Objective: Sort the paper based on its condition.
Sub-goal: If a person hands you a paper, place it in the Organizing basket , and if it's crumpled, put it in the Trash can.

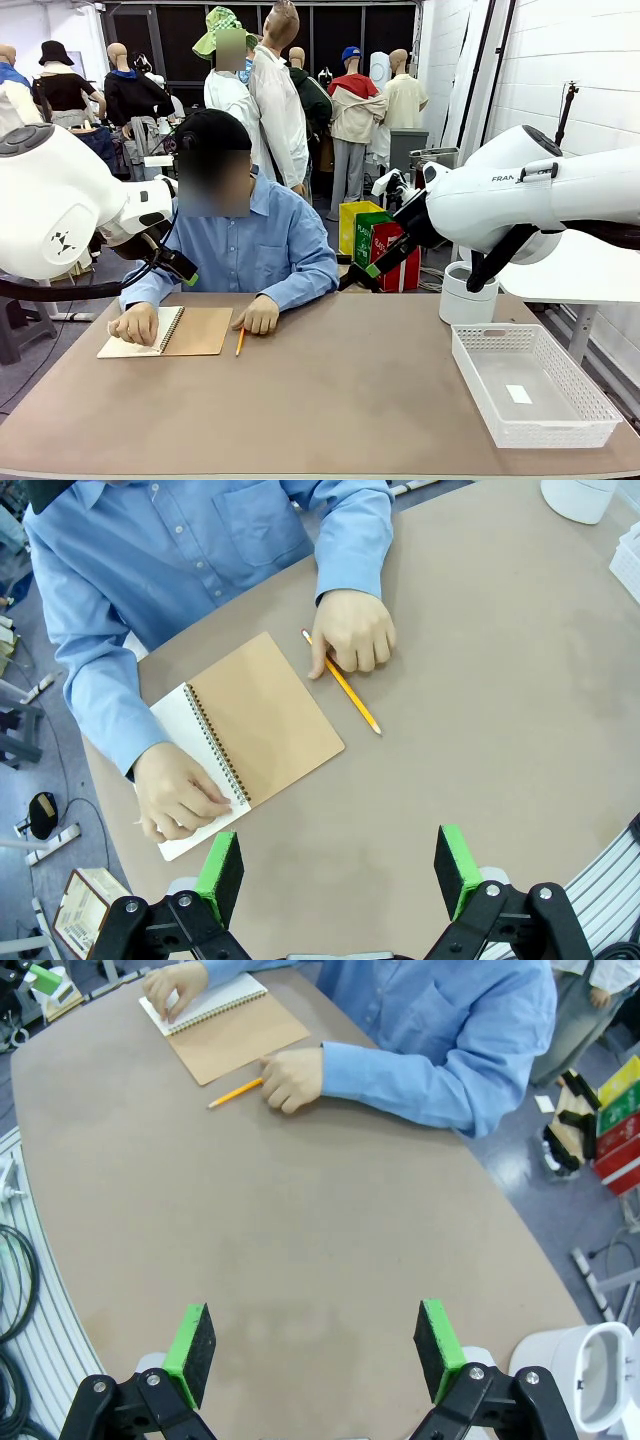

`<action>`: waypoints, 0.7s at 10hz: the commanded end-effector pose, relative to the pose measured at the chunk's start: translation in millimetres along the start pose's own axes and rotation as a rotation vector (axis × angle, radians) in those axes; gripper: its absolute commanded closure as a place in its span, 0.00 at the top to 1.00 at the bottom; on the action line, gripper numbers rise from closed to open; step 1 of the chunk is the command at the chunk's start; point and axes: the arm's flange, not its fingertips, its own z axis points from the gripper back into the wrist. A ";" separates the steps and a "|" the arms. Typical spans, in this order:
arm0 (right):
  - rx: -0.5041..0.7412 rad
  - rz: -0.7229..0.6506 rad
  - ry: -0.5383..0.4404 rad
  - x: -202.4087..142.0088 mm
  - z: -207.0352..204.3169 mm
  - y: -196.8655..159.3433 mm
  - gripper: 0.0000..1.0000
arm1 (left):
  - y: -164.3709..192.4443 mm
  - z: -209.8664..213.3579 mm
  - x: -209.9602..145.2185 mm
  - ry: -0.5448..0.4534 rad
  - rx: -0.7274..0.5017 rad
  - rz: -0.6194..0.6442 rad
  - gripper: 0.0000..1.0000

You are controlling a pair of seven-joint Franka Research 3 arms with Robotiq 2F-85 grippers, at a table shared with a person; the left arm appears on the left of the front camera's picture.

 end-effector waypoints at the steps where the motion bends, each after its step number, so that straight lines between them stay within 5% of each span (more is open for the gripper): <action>1: -0.004 -0.009 0.003 -0.5 -0.6 0.8 1.00 | 0.3 0.0 -0.6 0.005 -0.002 0.000 1.00; 7: -0.004 -0.009 0.003 -0.5 -0.6 0.8 1.00 | 0.3 0.0 -0.6 0.005 -0.002 0.000 1.00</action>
